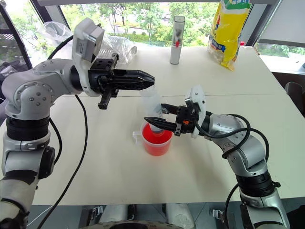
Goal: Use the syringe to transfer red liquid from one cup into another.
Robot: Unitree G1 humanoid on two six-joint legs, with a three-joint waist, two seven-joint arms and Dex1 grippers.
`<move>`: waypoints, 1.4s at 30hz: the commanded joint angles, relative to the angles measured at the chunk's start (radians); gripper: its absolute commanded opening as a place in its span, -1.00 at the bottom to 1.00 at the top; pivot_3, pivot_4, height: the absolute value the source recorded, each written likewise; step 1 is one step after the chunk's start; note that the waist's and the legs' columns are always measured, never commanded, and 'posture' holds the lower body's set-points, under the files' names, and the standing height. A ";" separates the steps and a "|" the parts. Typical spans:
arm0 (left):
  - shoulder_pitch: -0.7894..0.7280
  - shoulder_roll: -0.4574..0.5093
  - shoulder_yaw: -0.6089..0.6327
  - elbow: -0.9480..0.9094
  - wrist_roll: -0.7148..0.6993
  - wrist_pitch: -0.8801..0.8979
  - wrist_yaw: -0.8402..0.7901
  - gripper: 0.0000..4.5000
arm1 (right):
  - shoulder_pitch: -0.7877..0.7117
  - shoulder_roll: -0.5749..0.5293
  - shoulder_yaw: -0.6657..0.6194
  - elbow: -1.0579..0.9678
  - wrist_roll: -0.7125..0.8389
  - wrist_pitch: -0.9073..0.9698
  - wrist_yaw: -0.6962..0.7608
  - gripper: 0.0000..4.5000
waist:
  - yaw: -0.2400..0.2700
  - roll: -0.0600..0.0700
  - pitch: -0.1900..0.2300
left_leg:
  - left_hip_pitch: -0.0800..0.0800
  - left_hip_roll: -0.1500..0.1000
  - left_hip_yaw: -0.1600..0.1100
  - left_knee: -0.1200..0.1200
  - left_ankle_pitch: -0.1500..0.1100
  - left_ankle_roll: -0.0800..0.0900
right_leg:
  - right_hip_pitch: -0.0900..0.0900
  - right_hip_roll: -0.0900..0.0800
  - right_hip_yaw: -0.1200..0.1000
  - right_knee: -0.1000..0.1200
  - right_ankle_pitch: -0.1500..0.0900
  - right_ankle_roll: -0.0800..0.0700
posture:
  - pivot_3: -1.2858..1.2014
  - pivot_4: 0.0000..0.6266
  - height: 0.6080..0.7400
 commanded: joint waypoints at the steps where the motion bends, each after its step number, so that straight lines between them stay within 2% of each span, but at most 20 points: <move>1: -0.062 0.006 0.097 0.019 0.002 -0.063 0.027 -0.97 | 0.019 -0.003 0.045 -0.026 -0.005 0.007 0.036 -0.39 | 0.000 0.000 0.000 | 0.000 0.000 0.000 0.000 0.000 0.000 | 0.000 0.000 0.000 0.000 0.000 0.000 | 0.03 -0.52 1.00; 26: -0.044 0.010 0.078 0.006 0.013 -0.063 0.027 -0.97 | -0.022 -0.002 0.020 -0.027 0.008 0.021 0.036 -0.39 | 0.000 0.000 0.000 | 0.000 0.000 0.000 0.000 0.000 0.000 | 0.000 0.000 0.000 0.000 0.000 0.000 | 0.03 -0.52 1.00; 29: -0.038 0.016 0.073 0.006 0.019 -0.058 0.030 -0.47 | -0.033 -0.003 0.013 -0.029 0.011 0.025 0.036 -0.39 | -0.001 0.000 0.000 | 0.000 0.000 0.000 0.000 0.000 0.000 | 0.000 0.000 0.000 0.000 0.000 0.000 | 0.03 -0.52 1.00; 36: -0.016 0.030 0.075 -0.003 0.030 -0.062 0.034 0.99 | -0.065 -0.005 -0.009 -0.043 0.025 0.039 0.034 -0.39 | 0.001 0.000 0.000 | 0.000 0.000 0.000 0.000 0.000 0.000 | 0.000 0.000 0.000 0.001 0.000 0.000 | 0.03 -0.52 1.00; 42: -0.001 0.058 0.135 0.013 0.018 -0.055 0.069 0.99 | -0.096 -0.008 -0.036 -0.056 0.041 0.053 0.013 -0.39 | -0.002 0.000 0.000 | 0.000 0.000 0.000 0.000 0.000 0.000 | 0.000 0.000 0.000 0.001 0.000 0.000 | 0.03 -0.52 1.00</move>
